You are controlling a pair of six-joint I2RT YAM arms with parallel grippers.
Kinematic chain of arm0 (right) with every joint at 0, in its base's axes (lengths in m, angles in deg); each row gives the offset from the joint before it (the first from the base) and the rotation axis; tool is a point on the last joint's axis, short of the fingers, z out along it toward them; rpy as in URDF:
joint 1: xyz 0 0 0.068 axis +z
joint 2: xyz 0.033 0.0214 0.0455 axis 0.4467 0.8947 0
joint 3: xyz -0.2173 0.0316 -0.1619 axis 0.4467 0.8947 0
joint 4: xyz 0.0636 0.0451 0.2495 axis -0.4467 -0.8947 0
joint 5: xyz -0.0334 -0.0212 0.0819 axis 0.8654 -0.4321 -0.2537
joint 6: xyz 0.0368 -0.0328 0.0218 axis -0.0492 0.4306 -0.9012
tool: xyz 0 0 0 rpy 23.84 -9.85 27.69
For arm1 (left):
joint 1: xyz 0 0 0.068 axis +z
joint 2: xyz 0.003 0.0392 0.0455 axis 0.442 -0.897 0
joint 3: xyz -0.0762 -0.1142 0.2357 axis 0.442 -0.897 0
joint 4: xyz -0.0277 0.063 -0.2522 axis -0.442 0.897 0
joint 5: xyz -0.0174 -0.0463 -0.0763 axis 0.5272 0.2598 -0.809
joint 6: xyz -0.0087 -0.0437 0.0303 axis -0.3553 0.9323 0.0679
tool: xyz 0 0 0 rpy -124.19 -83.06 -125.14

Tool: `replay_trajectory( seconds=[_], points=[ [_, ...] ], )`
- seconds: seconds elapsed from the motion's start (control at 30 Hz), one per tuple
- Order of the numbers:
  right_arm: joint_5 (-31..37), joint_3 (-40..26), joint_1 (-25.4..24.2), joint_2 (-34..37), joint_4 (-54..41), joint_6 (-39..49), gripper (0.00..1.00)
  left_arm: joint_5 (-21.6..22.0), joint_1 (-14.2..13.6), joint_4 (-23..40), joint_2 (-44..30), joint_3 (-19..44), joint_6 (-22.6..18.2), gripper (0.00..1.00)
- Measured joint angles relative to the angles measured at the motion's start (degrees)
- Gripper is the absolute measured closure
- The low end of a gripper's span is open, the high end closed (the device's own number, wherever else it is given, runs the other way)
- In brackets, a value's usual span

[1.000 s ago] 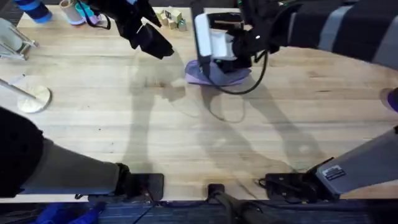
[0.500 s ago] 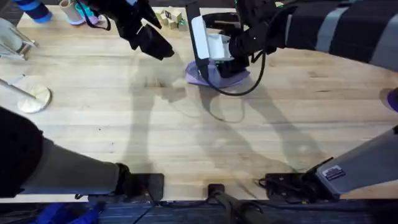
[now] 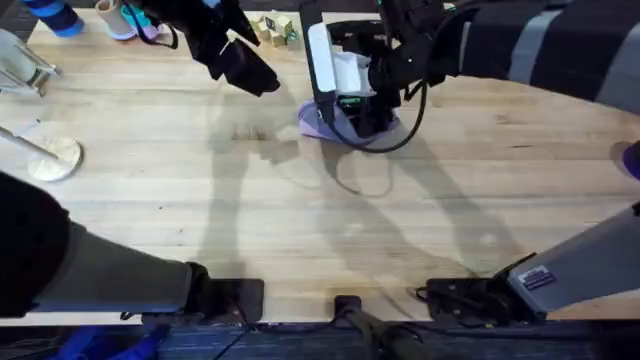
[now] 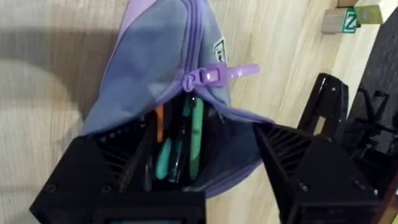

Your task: Unzip the bag, pick up the pens from the table one at a time and place them inside, then zip the bag closed.

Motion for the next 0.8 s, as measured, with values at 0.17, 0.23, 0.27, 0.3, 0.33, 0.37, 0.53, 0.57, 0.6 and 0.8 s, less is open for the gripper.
replay_trajectory(
  seconds=[0.17, 0.23, 0.27, 0.3, 0.33, 0.37, 0.53, 0.57, 0.6, 0.8],
  points=[
    [0.02, 0.00, 0.02, -0.82, -0.52, -1.74, 0.008, 0.66, 0.00, -1.30, 0.00, 0.00, 0.00, 0.007],
    [0.02, 0.00, 0.02, -2.18, -0.81, -4.02, 0.008, 1.38, 0.00, -1.33, 0.00, 0.00, 0.00, 0.007],
    [-0.02, 0.00, 0.00, -3.31, -0.94, -5.80, 0.007, 1.75, 0.00, -1.35, 0.00, 0.00, 0.00, 0.007],
    [-0.18, 0.00, 0.00, -4.52, -1.00, -7.61, 0.005, 2.11, 0.00, -1.32, 0.00, 0.00, 0.00, 0.007],
    [-0.32, 0.00, 0.00, -5.66, -0.79, -9.38, 0.006, 2.37, 0.00, -1.31, 0.00, 0.00, 0.00, 0.007],
    [-0.60, 0.00, 0.00, -6.88, -0.65, -11.31, 0.006, 2.63, 0.00, -1.33, 0.00, 0.00, 0.00, 0.007],
    [-1.52, 0.00, -0.52, -12.41, -0.78, -22.22, 0.006, 3.58, 0.00, -1.31, 0.00, 0.00, 0.00, 0.008],
    [-1.55, 0.00, -0.72, -13.07, -1.05, -23.97, 0.006, 3.69, 0.00, -1.44, 0.00, 0.00, 0.00, 0.008],
    [-1.60, 0.00, -1.01, -13.69, -1.79, -25.96, 0.006, 3.69, 0.00, -1.86, 0.00, 0.00, -0.01, 0.008],
    [-1.73, 0.00, -1.55, -15.92, -7.83, -35.48, 0.007, 3.67, 0.00, -3.88, -0.01, 0.00, -0.17, 0.007]
  ],
)
